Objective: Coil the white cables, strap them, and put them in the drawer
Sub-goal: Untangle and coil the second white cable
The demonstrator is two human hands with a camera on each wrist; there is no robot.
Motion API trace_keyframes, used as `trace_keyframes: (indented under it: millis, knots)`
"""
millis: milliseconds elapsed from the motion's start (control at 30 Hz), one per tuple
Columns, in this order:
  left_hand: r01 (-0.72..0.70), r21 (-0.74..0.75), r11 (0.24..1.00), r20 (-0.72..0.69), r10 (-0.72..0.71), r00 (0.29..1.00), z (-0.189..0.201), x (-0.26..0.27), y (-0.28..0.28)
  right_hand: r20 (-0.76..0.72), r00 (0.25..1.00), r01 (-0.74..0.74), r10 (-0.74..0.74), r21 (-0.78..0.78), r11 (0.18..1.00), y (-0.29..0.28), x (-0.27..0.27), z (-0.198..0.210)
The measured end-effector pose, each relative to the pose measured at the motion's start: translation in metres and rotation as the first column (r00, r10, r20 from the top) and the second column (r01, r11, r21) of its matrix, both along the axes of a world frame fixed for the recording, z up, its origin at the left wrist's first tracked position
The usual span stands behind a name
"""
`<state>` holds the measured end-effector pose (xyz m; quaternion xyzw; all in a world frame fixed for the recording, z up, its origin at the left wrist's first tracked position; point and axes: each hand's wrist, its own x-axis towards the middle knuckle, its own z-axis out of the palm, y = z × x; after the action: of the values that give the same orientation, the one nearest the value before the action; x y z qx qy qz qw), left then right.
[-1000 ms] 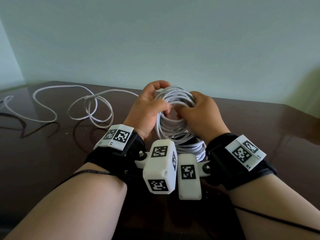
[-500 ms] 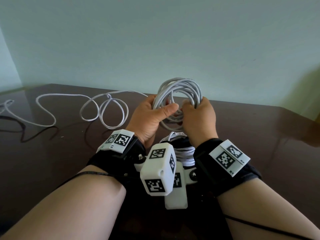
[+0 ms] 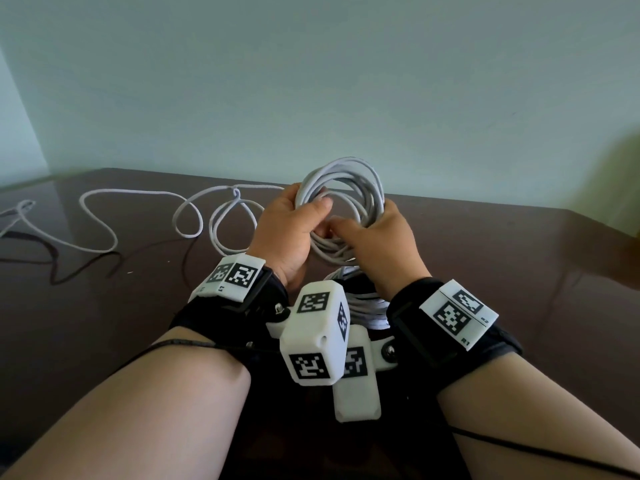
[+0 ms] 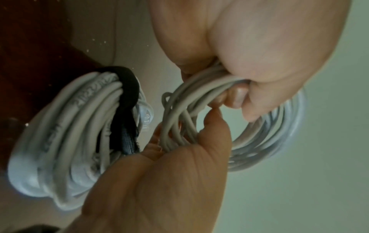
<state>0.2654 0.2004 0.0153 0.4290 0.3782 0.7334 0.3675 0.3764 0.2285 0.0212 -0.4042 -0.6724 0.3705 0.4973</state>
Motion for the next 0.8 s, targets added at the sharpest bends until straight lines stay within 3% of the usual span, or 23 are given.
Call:
trace_keyframes:
  millis: [133,267,333,500,667,800]
  knots:
    - [-0.114,0.019,0.993,-0.124,0.115,0.986,0.001,-0.004,0.001,-0.019,1.0,-0.014,0.014,0.017,1.0,-0.001,0.002,0.001]
    - [-0.159,0.031,0.987,-0.277,0.161,0.947,0.002,-0.008,0.0,0.013,0.998,0.058,-0.061,0.184,0.981,0.0,0.008,0.004]
    - [-0.137,0.034,0.99,-0.262,0.141,0.955,0.002,-0.009,0.0,0.051,0.998,0.034,-0.045,0.204,0.978,-0.001,0.009,0.007]
    - [-0.08,0.018,0.997,-0.204,0.082,0.976,0.003,-0.011,-0.002,0.177,0.978,-0.125,0.11,0.075,0.989,-0.002,0.013,0.008]
    - [-0.098,0.047,0.994,-0.283,0.107,0.953,0.003,-0.01,-0.005,0.343,0.938,-0.083,0.047,0.091,0.992,0.0,0.021,0.017]
    - [-0.106,0.075,0.991,-0.35,0.126,0.928,0.005,-0.008,-0.008,0.319,0.947,-0.077,0.039,0.106,0.991,0.003,0.022,0.016]
